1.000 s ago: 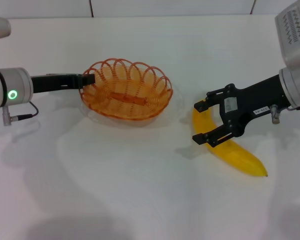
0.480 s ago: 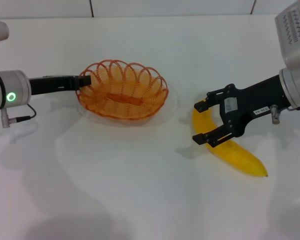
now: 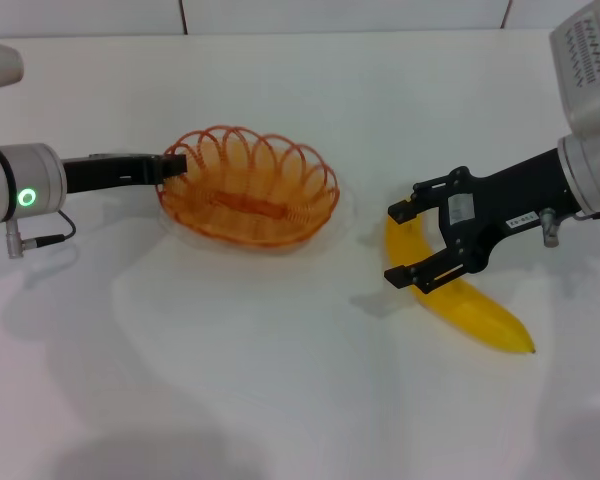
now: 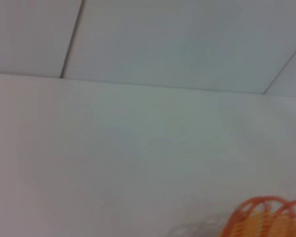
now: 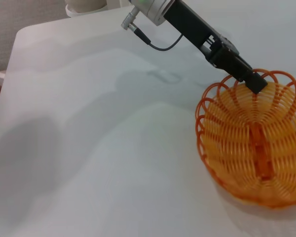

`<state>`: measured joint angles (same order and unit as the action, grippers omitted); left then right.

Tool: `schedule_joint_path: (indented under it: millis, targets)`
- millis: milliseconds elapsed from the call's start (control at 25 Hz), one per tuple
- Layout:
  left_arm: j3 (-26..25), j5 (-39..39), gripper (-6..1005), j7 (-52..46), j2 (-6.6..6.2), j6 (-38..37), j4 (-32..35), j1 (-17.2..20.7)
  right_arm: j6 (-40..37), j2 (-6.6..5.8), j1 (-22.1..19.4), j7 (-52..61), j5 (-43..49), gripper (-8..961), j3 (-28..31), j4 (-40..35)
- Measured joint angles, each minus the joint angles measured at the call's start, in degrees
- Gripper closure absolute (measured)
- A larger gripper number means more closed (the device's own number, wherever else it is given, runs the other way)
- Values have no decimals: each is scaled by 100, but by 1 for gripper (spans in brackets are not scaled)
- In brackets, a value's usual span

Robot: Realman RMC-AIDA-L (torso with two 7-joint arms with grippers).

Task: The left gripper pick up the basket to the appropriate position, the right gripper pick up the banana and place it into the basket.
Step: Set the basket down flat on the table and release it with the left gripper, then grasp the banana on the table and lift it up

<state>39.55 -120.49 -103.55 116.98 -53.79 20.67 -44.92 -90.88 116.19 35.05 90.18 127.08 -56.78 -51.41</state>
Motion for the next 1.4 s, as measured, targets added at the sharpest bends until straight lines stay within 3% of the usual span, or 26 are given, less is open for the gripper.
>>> schedule_joint_path:
  millis: [320, 680, 920, 1040, 1400]
  targets:
    - [-21, 112, 818, 234, 1, 0, -2, 9, 1, 6, 2, 0, -1, 71, 11, 0]
    - [-39, 299, 437, 1016, -5, -58, 122, 38, 2, 9, -23, -12, -12, 72, 39, 0]
    - [-35, 327, 442, 1459, 10, -57, 463, 200, 211, 12, -34, -50, -53, 72, 25, 30]
    - [2, 693, 445, 2150, 6, -174, 582, 392, 372, 17, -38, -50, -62, 72, 10, 115]
    - [-27, 1633, 448, 3911, -23, -1840, 831, 1179, 464, 35, -42, -40, -245, 73, 24, 135]
